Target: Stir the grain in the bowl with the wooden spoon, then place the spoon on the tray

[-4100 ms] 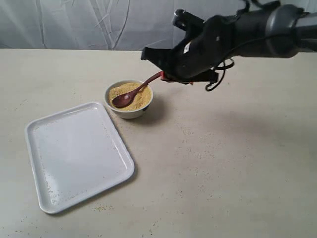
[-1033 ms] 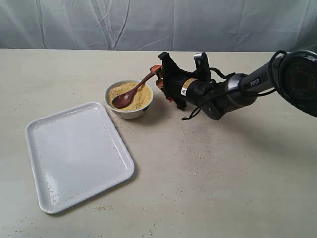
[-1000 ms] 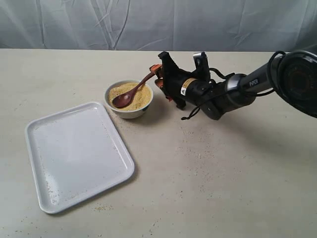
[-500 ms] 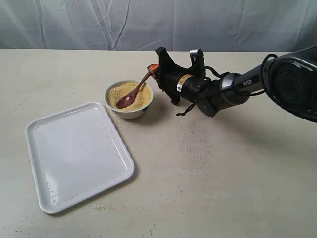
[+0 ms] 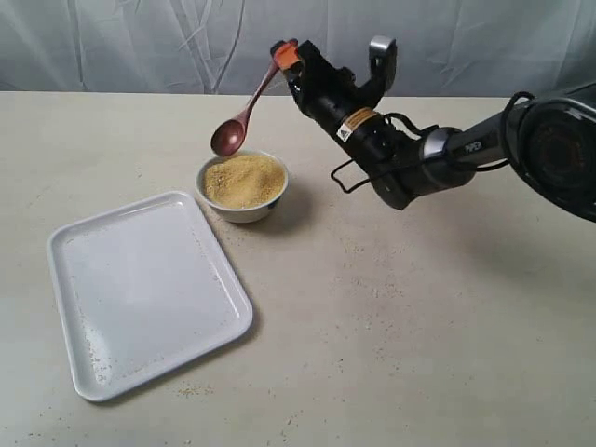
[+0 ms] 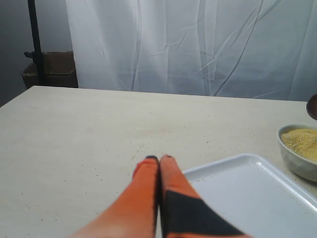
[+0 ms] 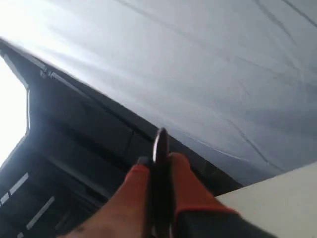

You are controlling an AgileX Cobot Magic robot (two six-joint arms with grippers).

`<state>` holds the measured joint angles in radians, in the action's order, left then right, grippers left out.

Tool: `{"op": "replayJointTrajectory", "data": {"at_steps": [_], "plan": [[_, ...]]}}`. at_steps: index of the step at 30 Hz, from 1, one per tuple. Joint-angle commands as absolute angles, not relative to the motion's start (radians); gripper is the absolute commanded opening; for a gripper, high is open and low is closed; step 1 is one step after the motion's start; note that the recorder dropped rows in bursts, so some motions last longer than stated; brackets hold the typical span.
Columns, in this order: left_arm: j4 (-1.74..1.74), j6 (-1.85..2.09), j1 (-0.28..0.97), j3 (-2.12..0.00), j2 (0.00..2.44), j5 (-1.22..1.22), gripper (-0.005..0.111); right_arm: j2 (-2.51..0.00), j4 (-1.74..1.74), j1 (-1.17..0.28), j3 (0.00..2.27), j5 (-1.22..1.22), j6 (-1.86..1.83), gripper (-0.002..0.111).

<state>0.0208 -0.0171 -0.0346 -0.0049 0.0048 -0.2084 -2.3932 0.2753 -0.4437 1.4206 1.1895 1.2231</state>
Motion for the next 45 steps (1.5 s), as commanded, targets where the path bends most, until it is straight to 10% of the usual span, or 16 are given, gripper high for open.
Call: {"op": "replayJointTrajectory", "data": {"at_steps": [1, 45], "plan": [[0.02, -0.019, -0.038, 0.0, 0.0, -0.199, 0.0, -2.309, 0.463, -0.432, 1.42, 1.149, 0.939, 0.005], [0.02, -0.019, -0.038, 0.0, 0.0, -0.195, 0.0, -2.328, 0.507, -0.511, 1.42, 0.823, 0.614, -0.001]]}}
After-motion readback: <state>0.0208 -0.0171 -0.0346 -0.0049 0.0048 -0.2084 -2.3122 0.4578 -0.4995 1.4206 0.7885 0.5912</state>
